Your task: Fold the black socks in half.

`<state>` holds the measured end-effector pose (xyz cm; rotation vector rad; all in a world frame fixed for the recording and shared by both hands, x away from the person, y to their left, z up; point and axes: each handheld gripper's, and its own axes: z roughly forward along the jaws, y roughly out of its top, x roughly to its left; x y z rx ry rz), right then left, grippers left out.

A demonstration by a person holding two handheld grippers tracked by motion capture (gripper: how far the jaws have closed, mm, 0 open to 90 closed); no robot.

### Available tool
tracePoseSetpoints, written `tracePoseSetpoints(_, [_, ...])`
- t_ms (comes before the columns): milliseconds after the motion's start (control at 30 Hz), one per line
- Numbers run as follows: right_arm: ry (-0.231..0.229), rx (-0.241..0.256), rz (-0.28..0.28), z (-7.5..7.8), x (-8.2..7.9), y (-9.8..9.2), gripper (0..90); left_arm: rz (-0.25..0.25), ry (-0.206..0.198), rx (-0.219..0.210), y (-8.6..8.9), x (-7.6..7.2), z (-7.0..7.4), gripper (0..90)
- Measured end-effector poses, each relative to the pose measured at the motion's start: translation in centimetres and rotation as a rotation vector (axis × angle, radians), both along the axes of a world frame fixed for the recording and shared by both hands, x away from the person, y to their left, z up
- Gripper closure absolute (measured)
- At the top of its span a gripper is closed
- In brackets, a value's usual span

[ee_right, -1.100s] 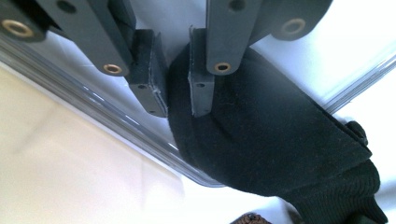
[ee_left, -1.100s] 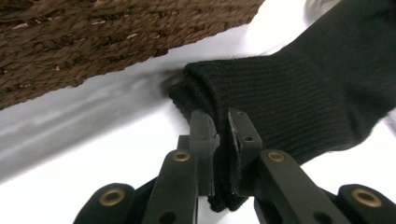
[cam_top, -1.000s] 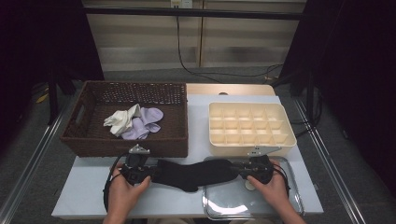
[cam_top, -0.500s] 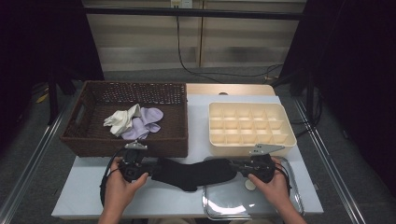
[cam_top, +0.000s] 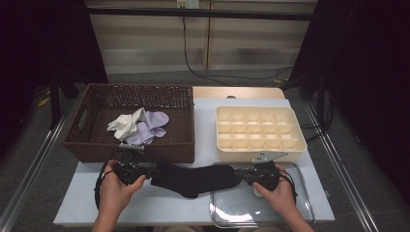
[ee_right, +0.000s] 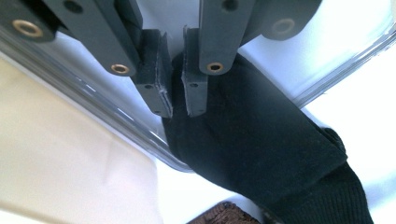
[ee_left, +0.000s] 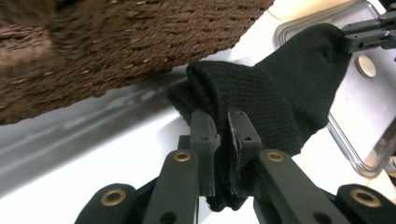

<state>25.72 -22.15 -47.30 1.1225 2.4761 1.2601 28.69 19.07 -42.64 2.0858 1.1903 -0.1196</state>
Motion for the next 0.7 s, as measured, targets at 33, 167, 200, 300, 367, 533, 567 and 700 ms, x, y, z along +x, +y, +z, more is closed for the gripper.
tracePoseSetpoints(33, [0.000,0.003,0.001,-0.1,0.1,0.0,81.2,-0.003,0.004,0.001,0.1,0.0,0.0,82.6])
tracePoseSetpoints(167, [-0.007,0.009,-0.007,0.0,0.3,0.1,79.4,0.004,0.018,-0.021,0.8,0.3,-0.1,82.6])
tracePoseSetpoints(200, [-0.011,0.007,-0.009,0.2,0.3,0.1,79.4,0.010,0.016,-0.015,0.9,0.3,-0.1,82.6])
tracePoseSetpoints(300, [-0.017,0.008,-0.004,0.4,0.5,0.2,79.4,0.014,0.015,-0.018,1.3,0.5,0.3,82.5])
tracePoseSetpoints(367, [-0.002,0.006,0.003,0.3,0.6,0.4,79.7,0.013,0.013,-0.016,1.6,0.6,0.6,82.5])
tracePoseSetpoints(533, [0.025,0.026,0.026,-0.2,0.7,1.1,83.0,0.006,0.016,0.023,2.2,0.7,1.2,82.4])
tracePoseSetpoints(567, [0.027,0.028,0.032,-0.2,0.7,1.4,83.5,0.010,0.016,0.026,2.3,0.7,1.3,82.4])
tracePoseSetpoints(700, [0.032,0.030,0.057,0.0,0.8,2.3,84.5,0.020,0.022,0.035,3.0,0.9,1.3,82.4])
